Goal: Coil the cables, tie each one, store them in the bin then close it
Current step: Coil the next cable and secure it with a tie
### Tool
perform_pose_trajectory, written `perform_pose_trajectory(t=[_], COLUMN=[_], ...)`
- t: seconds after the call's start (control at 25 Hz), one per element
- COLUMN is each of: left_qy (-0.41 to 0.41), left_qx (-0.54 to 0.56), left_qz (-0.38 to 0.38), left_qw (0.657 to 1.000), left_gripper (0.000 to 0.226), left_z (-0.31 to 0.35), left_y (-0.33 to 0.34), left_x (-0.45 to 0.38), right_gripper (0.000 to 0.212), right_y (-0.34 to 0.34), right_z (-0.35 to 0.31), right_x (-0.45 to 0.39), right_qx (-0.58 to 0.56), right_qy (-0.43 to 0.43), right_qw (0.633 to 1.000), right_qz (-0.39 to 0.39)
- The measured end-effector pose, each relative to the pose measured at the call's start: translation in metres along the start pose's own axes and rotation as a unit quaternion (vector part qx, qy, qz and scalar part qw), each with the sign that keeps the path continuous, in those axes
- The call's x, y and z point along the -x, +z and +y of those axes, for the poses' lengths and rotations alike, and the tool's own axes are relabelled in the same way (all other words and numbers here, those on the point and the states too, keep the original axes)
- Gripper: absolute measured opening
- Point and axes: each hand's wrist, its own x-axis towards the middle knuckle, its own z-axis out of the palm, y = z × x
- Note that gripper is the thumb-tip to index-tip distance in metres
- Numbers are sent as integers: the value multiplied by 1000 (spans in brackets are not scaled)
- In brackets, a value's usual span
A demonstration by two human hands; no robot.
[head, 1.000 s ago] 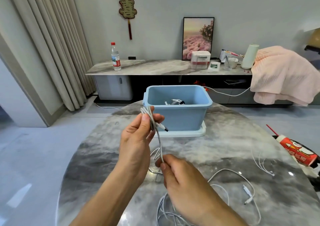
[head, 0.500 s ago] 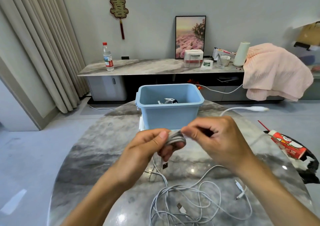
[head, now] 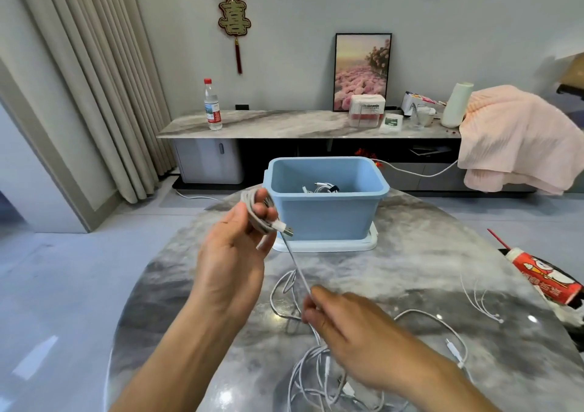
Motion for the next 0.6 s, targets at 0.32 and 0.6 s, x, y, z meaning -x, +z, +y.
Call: perform_pose_trajectory(t=[0.32, 0.6], left_qy=[243, 64], left_qx=[-604, -449], left_qz=[-153, -307], left_qw=[743, 837], left_gripper=[18, 27], left_z=[-19, -19], left_y=[-14, 1], left_x=[6, 19], right_gripper=[25, 20], right_y=[-60, -95], right_z=[-38, 16], right_x=[18, 15], right_qx=[78, 16], right_qy=[-56, -115], right_qw=[994, 960], right_qz=[49, 256])
